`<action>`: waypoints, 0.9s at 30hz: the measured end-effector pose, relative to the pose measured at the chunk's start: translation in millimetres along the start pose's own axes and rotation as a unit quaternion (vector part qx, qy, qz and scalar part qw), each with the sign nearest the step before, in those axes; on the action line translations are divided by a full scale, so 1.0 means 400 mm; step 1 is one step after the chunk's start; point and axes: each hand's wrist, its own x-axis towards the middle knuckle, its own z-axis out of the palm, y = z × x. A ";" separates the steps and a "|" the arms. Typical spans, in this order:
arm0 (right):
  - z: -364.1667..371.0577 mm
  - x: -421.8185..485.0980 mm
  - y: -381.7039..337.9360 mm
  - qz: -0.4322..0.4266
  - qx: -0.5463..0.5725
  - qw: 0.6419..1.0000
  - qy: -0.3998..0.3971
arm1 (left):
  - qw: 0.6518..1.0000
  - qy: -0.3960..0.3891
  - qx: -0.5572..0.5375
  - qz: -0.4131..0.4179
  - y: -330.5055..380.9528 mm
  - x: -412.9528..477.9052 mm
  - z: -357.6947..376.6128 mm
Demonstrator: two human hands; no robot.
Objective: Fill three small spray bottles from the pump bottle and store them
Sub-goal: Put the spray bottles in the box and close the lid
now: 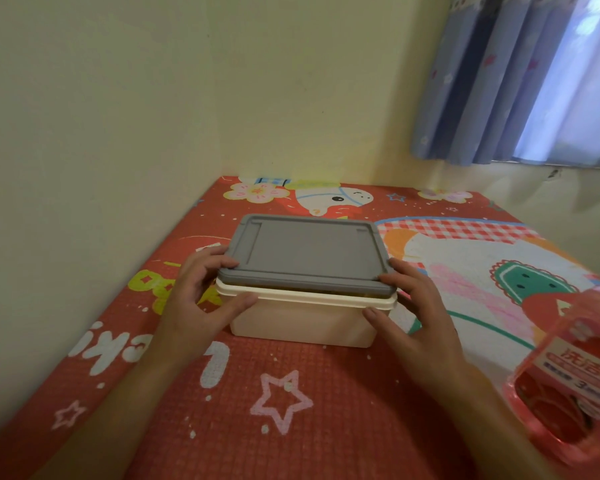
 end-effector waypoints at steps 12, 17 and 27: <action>0.003 -0.018 -0.008 -0.016 -0.012 0.999 0.033 | 0.998 0.060 0.024 0.016 0.008 -0.017 0.011; 0.003 -0.019 -0.006 -0.016 -0.014 0.999 0.033 | 0.998 0.060 0.030 0.007 0.013 -0.019 0.014; 0.013 0.063 -0.058 0.228 0.194 0.948 0.105 | 0.966 0.106 -0.125 -0.201 0.031 0.055 0.020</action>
